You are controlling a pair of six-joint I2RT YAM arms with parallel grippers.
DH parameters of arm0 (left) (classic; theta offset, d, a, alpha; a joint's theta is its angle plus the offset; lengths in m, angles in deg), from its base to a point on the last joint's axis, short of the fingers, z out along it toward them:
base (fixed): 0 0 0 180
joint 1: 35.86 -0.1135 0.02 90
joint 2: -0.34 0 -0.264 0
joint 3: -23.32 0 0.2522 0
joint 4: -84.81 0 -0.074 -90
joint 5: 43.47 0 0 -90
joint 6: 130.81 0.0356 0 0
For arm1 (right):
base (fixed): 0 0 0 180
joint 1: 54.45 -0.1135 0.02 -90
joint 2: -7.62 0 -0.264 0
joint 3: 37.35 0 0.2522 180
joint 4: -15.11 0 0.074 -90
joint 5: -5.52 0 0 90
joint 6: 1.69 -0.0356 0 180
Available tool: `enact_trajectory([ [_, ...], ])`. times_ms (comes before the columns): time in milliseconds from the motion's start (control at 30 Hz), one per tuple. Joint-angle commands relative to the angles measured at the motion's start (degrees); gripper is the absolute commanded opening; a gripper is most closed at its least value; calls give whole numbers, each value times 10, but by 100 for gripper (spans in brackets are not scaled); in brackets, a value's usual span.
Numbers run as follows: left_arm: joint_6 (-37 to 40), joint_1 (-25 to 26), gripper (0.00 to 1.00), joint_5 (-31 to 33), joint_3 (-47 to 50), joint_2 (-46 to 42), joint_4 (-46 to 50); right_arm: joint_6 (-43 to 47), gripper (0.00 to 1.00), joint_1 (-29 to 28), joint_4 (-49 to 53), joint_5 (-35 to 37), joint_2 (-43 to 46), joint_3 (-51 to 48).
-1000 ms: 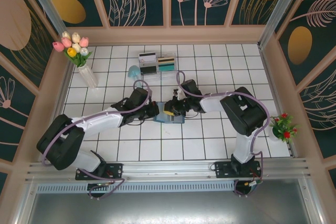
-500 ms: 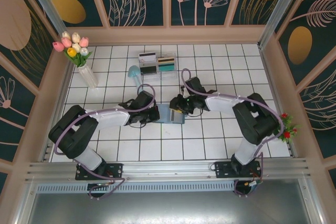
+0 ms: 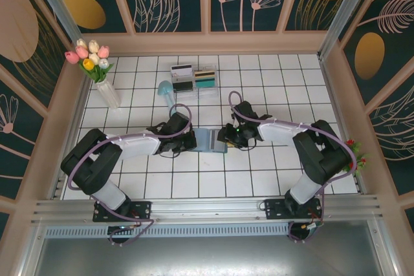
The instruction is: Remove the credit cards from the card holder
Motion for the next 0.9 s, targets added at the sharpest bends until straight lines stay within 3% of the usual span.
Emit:
enact_trajectory([
  [0, 5, 2, 0, 12, -3, 7, 21, 1, 41, 2, -17, -17, 4, -4],
  [300, 5, 3, 0, 13, -1, 6, 23, -3, 38, 2, 14, 47, 34, -3],
  [500, 7, 3, 0, 15, -1, 7, 23, 2, 36, 2, -27, -7, 41, -14],
  [867, 8, 2, 0, 13, -1, 11, 22, 5, 35, 2, -37, -30, -11, -9],
])
